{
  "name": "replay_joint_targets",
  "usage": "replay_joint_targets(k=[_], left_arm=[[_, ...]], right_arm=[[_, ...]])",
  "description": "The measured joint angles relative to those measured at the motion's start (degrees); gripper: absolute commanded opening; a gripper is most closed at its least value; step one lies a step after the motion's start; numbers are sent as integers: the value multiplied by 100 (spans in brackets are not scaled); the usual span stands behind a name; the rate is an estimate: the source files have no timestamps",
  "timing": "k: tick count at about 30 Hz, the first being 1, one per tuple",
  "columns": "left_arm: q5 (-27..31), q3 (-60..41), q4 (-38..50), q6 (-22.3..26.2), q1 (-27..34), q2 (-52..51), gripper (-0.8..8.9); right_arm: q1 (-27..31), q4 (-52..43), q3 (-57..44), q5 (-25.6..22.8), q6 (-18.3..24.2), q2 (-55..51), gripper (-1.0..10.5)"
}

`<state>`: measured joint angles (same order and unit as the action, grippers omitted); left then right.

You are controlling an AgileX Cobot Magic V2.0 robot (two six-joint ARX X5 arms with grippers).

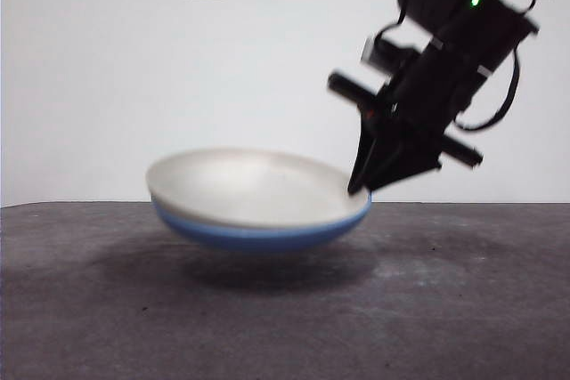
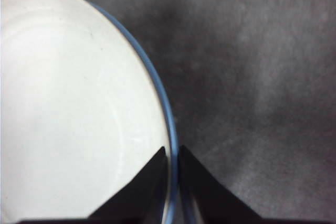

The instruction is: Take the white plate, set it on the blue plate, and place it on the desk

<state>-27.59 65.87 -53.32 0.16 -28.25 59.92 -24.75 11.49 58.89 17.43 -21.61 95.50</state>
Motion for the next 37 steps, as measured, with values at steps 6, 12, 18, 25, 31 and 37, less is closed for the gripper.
replay_joint_targets(k=[6,12,18,25,31,37], left_arm=[[0,0,0,0,0,0,288],[0,0,2,0,0,0,288],[0,0,2,0,0,0,288],[0,0,2,0,0,0,288],[0,0,4,2,0,0,288],[-2,0,13,24,0,0,288]], right_arm=[[2,-26,0,-63,-98,487,12],[-37,-66,0,-107,-118,509,13],[-44,-22,0,-98,-120,514,221],[-44,96,0,-118,-138,468,241],[-48,284,0,-240,-129,-190,241],[-48,975,0,-339,166,-1231,241]])
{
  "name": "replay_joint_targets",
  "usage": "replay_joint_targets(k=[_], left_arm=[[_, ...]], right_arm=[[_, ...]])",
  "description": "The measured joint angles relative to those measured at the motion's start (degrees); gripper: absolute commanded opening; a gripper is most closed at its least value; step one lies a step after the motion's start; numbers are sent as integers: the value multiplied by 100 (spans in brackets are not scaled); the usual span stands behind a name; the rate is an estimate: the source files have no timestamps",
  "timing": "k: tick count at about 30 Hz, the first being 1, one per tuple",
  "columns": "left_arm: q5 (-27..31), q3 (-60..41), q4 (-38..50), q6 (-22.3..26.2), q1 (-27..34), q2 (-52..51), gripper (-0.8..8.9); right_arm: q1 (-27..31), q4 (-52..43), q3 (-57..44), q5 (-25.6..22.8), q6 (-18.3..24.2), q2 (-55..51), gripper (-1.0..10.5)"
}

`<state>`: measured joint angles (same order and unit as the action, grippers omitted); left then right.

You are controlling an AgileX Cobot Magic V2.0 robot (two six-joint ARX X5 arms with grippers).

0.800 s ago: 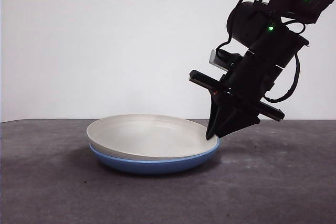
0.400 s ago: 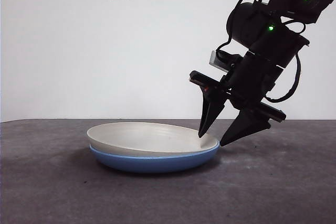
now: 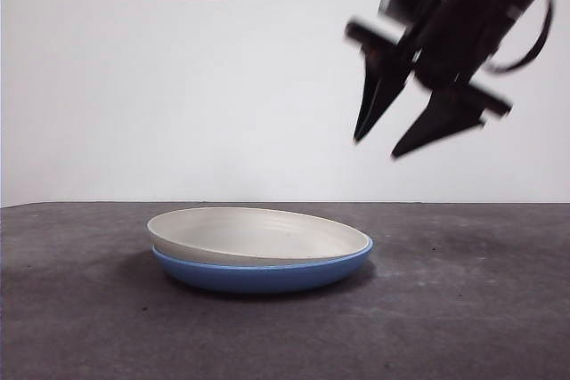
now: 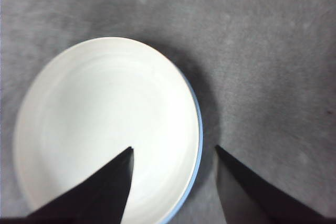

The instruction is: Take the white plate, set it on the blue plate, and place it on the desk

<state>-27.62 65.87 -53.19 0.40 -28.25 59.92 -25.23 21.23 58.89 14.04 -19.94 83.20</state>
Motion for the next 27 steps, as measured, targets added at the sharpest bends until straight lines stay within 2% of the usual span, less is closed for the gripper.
replay_joint_targets(k=[3,7,16,23,27], left_arm=[[2,0,28,9,0,0,288],[2,0,31,15,0,0,288],[2,0,31,15,0,0,288],[2,0,22,13,0,0,288],[0,0,22,13,0,0,288]], right_arm=[[0,417,0,20,216,-566,241],[-2,970,2,326,492,-1414,241],[-20,2129,7,833,767,-2776,241],[-20,3152,11,841,927,-3338,241],[-20,3202,11,841,962,-3423,241]])
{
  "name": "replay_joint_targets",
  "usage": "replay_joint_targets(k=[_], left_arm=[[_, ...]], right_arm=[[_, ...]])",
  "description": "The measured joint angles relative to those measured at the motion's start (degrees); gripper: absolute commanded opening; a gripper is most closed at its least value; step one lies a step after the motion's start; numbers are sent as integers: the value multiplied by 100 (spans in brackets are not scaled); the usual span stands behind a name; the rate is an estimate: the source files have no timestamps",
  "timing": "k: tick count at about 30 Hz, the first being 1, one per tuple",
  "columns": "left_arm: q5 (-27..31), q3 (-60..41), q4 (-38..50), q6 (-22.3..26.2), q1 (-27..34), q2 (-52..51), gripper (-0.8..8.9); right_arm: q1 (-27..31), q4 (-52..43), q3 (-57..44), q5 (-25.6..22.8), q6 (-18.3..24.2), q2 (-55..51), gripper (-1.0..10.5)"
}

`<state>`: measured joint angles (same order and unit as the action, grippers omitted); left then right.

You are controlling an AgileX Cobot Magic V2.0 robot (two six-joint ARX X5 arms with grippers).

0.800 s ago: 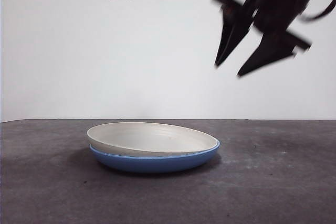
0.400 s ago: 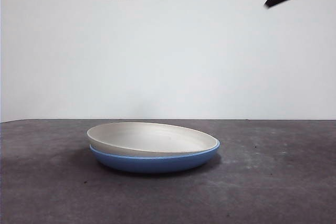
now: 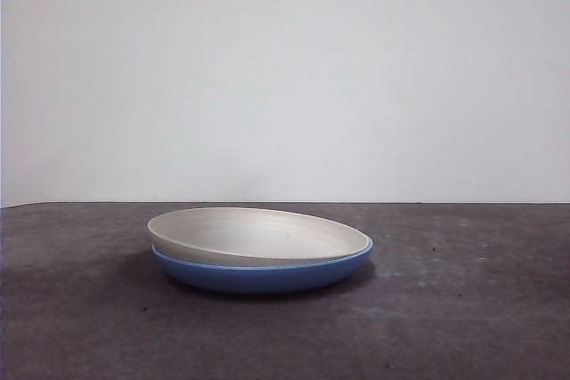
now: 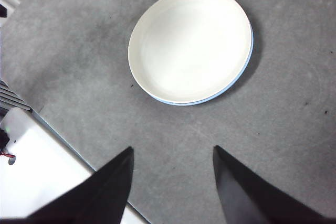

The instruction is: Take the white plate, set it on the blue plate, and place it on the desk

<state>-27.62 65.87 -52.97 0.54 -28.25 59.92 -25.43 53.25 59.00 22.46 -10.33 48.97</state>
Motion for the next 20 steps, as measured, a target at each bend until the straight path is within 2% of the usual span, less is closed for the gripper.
replay_joint_targets(k=[10,11,14,15,20], left_arm=[[2,0,0,2,0,0,274],[2,0,0,0,0,0,252],[2,0,0,2,0,0,50],[2,0,0,0,0,0,2],[2,0,0,0,0,0,10]], right_arm=[[0,0,0,0,4,-2,240],[0,0,0,0,4,-2,223],[0,0,0,0,4,-2,19],[0,0,0,0,7,-2,9],[-2,0,0,0,94,-2,10]])
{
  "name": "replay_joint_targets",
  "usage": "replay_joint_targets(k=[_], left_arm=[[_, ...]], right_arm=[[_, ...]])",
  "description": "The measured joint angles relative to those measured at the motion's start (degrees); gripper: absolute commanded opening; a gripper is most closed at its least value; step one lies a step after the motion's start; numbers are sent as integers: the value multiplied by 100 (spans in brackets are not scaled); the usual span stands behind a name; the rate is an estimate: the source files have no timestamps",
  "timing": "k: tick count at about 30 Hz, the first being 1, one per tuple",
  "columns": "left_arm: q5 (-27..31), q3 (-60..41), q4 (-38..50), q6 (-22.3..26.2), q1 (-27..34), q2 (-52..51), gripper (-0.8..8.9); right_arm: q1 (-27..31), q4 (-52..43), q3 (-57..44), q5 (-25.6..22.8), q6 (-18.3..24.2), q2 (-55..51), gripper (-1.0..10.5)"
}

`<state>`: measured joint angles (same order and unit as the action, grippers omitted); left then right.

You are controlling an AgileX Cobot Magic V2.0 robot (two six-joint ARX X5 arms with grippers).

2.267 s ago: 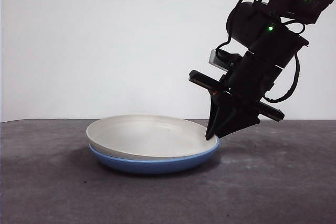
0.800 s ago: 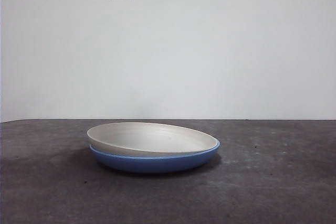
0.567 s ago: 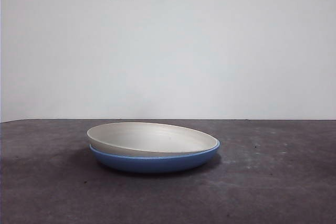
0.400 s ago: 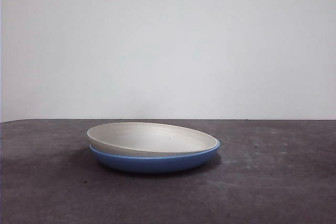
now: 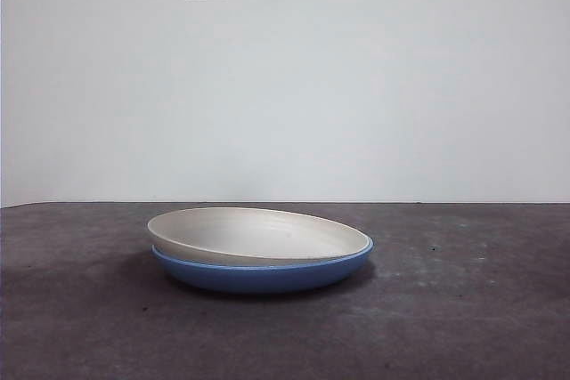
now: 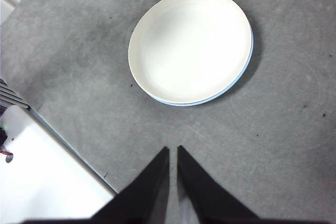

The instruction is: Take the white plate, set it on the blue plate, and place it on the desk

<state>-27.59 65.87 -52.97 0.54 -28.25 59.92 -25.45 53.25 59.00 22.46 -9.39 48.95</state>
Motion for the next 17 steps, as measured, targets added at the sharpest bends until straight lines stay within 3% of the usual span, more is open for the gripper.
replay_joint_targets(k=[17], left_arm=[[0,0,96,2,0,0,10]], right_arm=[[2,0,0,-2,20,0,10]])
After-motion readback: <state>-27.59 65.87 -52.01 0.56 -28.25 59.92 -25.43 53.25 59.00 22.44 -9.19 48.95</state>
